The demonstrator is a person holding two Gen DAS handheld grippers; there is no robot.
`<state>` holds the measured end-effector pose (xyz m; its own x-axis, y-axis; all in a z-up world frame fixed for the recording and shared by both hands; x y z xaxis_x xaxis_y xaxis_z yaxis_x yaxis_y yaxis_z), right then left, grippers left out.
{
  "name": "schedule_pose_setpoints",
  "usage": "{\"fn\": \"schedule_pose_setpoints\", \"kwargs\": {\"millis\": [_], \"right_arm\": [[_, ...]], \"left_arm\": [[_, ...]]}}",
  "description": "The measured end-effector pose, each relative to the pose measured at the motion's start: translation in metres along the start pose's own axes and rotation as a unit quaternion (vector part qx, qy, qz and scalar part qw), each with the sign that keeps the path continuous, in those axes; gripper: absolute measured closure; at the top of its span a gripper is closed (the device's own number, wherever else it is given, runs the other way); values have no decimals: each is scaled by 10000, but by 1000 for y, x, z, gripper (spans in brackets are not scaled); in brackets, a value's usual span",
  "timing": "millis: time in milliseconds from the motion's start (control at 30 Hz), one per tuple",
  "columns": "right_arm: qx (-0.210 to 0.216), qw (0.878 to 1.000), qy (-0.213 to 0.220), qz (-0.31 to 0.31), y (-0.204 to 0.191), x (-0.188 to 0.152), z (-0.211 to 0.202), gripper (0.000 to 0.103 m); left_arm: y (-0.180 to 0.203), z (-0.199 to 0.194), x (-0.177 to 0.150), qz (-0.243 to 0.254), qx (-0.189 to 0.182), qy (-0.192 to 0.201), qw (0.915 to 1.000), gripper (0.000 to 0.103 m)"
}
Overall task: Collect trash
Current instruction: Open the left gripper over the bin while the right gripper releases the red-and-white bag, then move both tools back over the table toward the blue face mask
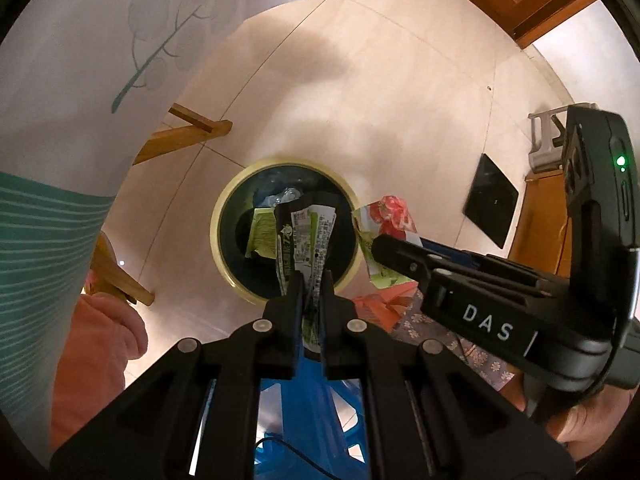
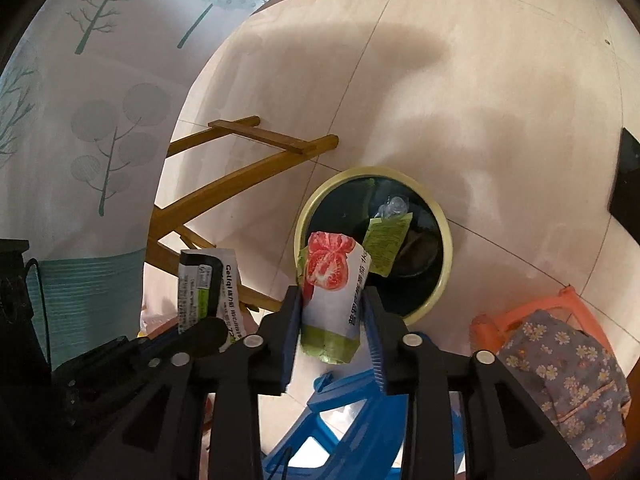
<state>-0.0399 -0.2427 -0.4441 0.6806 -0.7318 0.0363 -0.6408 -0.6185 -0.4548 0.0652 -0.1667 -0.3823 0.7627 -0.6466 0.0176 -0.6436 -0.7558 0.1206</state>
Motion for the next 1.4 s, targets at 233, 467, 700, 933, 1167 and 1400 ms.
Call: {"fn": "schedule_pose_setpoints", "kwargs": {"millis": [233,467,700,933,1167,1400], "right_arm": [[-62,9999,-47,105,-1,3,11,65],[-92,9999,-43,138,1,5,13,65],[-91,9998,-100,119,2,3,15,61],[-132,9998,-136,99,0,2,13,53],[-241,9995,72,-187,-12,0,-9,53],[-667,9965,145,-479,-24,-17,-53,53]], "left_arm": [[-11,12,3,-89,259,12,9996,75],[-22,16,4,-210,381,-8,9991,63],[-28,18,2,-311,431,-38,9986,63],[-30,15,0,-395,398,-35,9984,63],[-23,3,-4,-385,250,-14,9989,63],[-10,-47,-26,-271,104,-15,9996,63]]}}
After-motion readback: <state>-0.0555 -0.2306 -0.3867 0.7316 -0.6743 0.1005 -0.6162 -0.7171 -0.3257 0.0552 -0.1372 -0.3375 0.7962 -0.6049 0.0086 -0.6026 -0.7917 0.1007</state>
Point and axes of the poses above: each gripper's, at about its wrist camera, not at the fingertips, and z roughly the way its jaws point, y to its right, x to its top, the point moved 5 cm from there along z, roughly the way its jaws point, and after that the axes turned 8 degrees about -z, right-handed, at the moved point
